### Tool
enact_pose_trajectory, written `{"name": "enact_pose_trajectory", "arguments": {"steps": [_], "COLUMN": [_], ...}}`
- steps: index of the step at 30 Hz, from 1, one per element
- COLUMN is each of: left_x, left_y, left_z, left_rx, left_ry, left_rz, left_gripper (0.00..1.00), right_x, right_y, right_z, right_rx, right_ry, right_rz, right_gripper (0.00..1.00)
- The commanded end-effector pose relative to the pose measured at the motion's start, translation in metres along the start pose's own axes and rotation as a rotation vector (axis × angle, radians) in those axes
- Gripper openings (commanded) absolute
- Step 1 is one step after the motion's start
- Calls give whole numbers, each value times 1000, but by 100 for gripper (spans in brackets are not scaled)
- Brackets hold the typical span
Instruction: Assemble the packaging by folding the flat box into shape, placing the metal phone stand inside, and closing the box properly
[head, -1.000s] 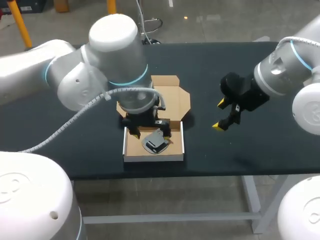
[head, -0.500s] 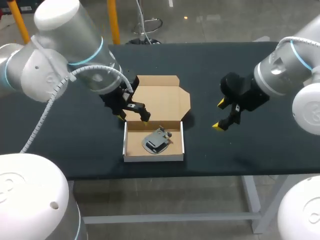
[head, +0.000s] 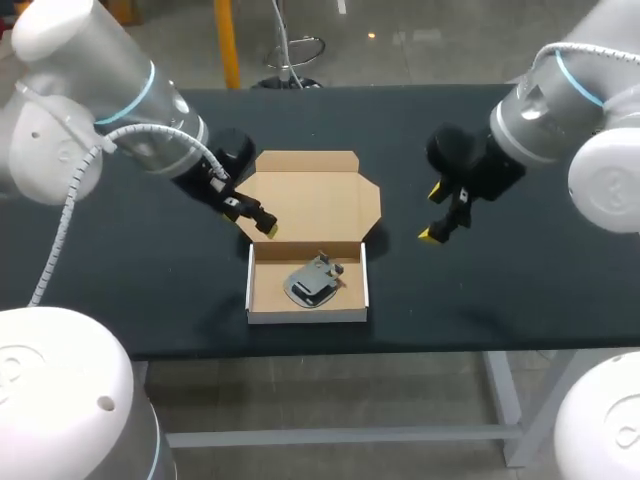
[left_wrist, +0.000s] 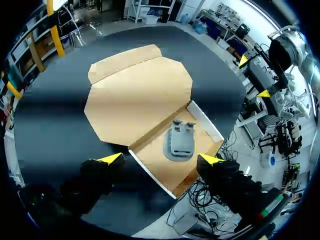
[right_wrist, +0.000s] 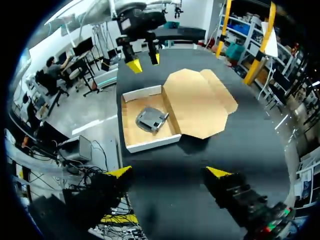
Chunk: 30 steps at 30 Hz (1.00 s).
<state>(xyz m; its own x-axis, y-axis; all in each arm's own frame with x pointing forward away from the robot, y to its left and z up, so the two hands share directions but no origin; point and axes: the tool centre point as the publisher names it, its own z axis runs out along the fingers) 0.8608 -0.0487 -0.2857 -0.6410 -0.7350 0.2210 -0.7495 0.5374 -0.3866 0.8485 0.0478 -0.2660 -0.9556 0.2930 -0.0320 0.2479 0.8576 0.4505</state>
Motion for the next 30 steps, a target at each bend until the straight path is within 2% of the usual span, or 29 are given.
{"name": "enact_pose_trajectory", "arguments": {"steps": [1,8,15,24,28,30], "left_x": [-12,-35,-35,-35,-50,-59], "left_y": [2,-8,-8,-8,-7,-7], "left_z": [1,-2,-2,-2,0,3], "left_rx": [20,59,59,59,99,116], "left_ry": [27,56,56,56,193,211], "left_rz": [31,96,96,96,117,128], "left_gripper": [100,100,100,100,100,100], "right_x": [-9,-16,-21,-37,-43,-46], "right_y": [11,21,28,45,53,56], "right_z": [-12,-17,-22,-26,-27,-26], "right_rx": [47,77,162,220,228,232], "right_ry": [129,166,146,133,128,130], "right_rz": [8,-12,-12,-47,-69,-78], "right_gripper": [100,100,100,100,100,100]}}
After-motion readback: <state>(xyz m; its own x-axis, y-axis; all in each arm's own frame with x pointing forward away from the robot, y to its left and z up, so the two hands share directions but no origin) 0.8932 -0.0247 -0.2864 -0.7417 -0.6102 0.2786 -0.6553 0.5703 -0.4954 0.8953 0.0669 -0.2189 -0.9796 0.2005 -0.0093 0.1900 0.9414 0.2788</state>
